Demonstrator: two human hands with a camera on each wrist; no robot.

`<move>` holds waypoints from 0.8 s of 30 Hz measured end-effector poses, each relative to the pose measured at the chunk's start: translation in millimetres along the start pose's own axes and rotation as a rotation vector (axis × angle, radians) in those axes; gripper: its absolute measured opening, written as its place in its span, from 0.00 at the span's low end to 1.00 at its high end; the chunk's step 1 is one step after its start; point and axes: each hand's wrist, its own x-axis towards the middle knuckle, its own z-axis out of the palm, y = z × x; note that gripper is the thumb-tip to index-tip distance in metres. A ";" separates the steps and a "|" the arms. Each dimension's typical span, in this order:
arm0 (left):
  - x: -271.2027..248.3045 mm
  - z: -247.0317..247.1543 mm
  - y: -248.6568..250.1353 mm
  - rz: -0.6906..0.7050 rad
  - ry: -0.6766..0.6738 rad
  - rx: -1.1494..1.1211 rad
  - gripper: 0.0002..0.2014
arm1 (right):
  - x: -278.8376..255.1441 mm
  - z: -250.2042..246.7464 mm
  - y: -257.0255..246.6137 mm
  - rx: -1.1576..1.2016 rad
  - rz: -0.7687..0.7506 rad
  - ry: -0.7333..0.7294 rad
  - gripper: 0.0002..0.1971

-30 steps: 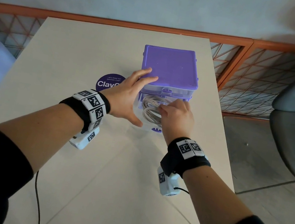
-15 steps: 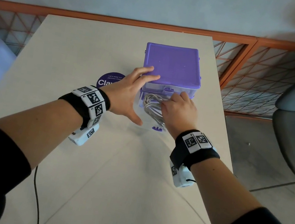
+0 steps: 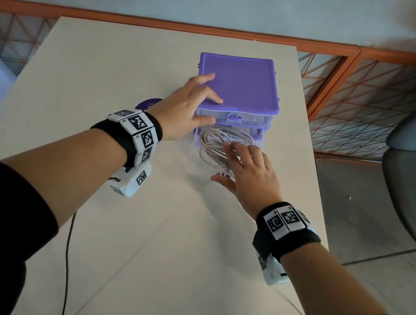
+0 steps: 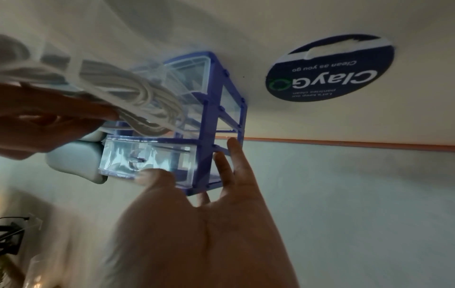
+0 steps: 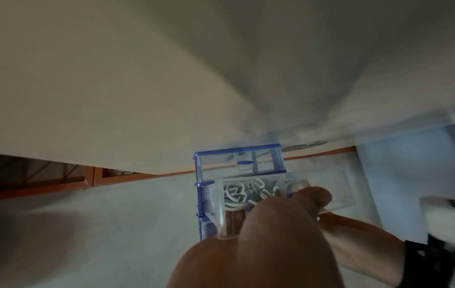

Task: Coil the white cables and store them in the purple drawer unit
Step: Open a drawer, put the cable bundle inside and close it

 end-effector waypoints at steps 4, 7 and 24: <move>6.9 -3.4 1.8 0.018 0.017 0.023 0.13 | 5.2 -1.9 10.0 -0.005 -0.051 0.034 0.30; 7.8 -4.3 2.0 0.027 0.032 0.020 0.12 | 12.4 -2.0 19.7 -0.006 -0.088 0.044 0.29; 10.4 -0.2 1.0 0.060 0.057 -0.010 0.13 | 49.1 3.0 5.1 0.100 0.178 0.127 0.08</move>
